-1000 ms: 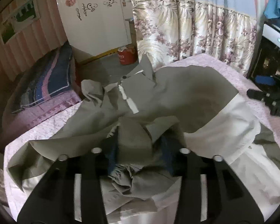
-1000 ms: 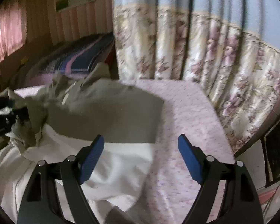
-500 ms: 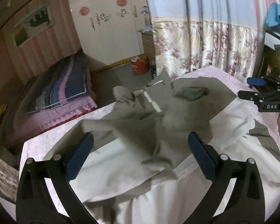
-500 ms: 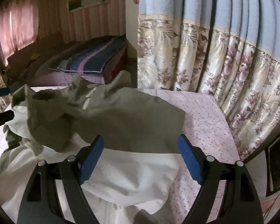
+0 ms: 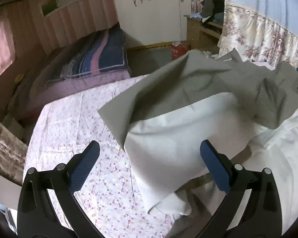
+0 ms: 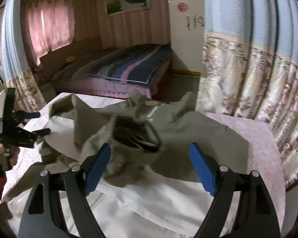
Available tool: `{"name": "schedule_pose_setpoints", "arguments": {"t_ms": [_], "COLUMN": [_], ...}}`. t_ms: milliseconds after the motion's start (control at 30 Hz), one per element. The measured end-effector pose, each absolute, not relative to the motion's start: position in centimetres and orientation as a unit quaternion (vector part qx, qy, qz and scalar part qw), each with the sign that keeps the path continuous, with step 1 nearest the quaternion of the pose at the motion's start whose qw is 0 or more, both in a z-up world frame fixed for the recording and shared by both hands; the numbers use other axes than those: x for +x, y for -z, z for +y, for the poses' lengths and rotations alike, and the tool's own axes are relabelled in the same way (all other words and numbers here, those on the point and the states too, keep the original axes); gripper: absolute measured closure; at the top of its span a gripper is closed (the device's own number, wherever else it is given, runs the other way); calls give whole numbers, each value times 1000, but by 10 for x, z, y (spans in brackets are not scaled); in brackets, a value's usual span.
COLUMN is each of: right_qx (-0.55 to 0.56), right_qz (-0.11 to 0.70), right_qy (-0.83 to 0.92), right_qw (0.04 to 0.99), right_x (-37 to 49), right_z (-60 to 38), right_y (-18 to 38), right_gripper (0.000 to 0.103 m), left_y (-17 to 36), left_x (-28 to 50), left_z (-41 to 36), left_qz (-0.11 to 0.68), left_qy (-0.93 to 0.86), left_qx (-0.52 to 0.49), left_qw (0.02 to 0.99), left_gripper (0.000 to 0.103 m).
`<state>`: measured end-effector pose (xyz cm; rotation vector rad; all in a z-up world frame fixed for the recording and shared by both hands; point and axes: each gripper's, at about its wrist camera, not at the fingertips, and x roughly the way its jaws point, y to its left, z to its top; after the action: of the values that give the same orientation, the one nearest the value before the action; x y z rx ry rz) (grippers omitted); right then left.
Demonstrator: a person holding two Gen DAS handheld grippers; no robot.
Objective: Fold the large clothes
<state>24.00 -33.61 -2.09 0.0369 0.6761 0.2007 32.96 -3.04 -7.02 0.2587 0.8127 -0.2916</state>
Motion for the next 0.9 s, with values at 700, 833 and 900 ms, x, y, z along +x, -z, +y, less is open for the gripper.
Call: {"name": "schedule_pose_setpoints", "arguments": {"t_ms": [700,833,900], "right_qx": [197,176,185], "right_qz": [393,448,430], "right_qy": [53,83,74], "right_qw": [897,873,881], "right_x": [232,239,234], "right_z": [-485,-501,-505], "right_y": [49,101,95], "right_gripper": [94,89,76], "left_y": [54,60,63], "left_x": [333,340,341], "left_z": [-24,-17,-15], "left_qz": [382,394,399], "left_qy": [151,148,150], "left_qx": [121,106,104], "left_qw": [904,901,899], "left_gripper": [3,3,3]}}
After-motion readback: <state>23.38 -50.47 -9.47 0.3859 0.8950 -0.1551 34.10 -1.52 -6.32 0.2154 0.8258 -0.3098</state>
